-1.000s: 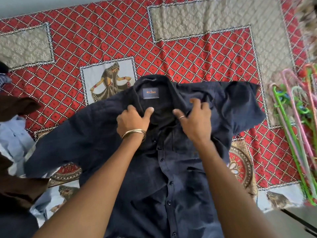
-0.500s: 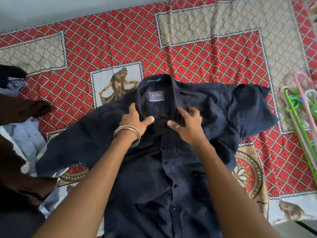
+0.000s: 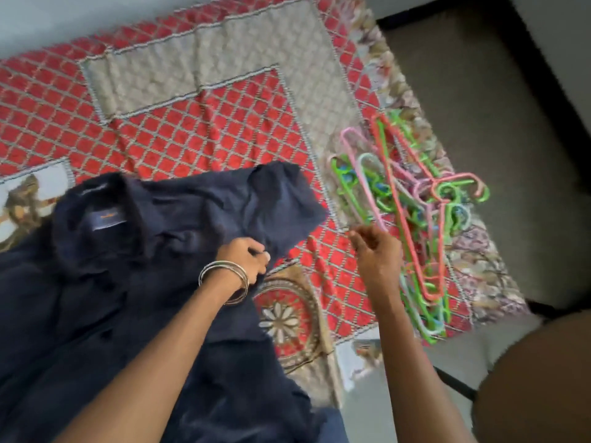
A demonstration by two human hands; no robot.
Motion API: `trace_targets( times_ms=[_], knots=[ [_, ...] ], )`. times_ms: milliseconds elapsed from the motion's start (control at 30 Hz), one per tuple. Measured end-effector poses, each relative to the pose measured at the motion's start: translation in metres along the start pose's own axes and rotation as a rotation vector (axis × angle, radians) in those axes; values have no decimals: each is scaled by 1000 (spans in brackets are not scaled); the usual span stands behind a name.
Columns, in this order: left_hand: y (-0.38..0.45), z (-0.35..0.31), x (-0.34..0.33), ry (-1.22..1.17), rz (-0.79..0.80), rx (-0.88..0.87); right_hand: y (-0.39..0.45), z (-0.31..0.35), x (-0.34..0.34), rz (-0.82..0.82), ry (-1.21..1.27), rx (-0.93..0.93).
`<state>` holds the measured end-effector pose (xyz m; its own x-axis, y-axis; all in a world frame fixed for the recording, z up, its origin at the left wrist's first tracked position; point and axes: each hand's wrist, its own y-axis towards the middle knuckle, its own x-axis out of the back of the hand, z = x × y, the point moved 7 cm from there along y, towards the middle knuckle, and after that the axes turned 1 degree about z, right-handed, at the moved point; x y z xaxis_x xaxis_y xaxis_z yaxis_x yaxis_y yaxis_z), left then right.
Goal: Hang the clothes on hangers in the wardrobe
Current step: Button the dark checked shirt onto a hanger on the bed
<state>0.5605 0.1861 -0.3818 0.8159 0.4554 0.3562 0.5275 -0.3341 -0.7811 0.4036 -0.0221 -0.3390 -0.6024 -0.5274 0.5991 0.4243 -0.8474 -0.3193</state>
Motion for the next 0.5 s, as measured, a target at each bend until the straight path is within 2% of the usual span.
trace_targets(
  times_ms=[67,100,167,200,233,300,367,500],
  knots=[
    [14,-53,-66,-64,-33,29,45,-19,83,-179,-53,43],
    [12,-55,-63,-89,-56,50,48,-18,88,-257,-120,69],
    [17,-90,-118,-145,-12,60,78,-51,150,-442,-204,-41],
    [19,-109,-144,-192,-14,49,93,-68,176,-472,-205,-143],
    [19,-126,-168,-235,3,49,105,-86,193,-452,-199,-261],
    [16,-149,-186,-270,10,12,116,-102,190,-335,-229,-377],
    [15,-168,-199,-280,28,-21,122,-104,181,-247,-312,-351],
    [21,-198,-215,-313,-7,-32,134,-111,197,-246,-515,-249]
  ],
)
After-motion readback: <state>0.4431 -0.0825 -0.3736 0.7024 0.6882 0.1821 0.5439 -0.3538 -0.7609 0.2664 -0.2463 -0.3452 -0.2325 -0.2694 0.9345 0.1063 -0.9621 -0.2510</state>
